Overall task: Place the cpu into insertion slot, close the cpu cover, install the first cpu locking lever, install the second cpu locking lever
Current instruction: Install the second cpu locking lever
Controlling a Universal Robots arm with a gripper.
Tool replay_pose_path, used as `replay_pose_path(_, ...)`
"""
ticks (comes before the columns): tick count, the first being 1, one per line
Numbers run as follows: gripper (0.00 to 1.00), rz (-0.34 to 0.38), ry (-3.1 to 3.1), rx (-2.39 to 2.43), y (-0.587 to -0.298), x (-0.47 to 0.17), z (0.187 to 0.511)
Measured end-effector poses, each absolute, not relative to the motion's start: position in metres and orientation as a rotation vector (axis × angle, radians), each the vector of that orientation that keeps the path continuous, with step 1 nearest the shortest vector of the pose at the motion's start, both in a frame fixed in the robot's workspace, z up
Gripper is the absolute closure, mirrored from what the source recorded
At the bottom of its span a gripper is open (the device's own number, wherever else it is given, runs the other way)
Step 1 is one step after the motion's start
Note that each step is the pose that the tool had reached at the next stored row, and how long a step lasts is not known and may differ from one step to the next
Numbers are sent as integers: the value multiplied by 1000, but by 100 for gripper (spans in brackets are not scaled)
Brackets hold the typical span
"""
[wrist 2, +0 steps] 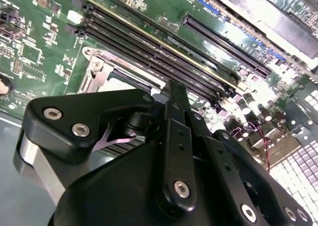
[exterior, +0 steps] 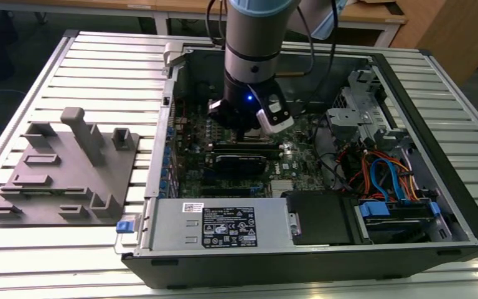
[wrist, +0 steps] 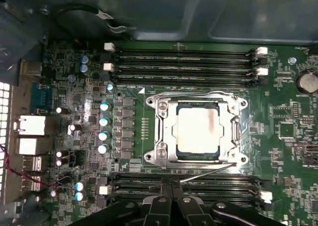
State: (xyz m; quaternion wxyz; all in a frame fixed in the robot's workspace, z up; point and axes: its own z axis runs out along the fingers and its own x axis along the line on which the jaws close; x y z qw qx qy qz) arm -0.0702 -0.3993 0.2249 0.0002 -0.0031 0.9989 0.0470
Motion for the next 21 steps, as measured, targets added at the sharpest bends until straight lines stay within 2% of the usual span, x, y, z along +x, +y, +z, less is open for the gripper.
replay_pose_path(21,90,187,3140,-11,-400,-70,220)
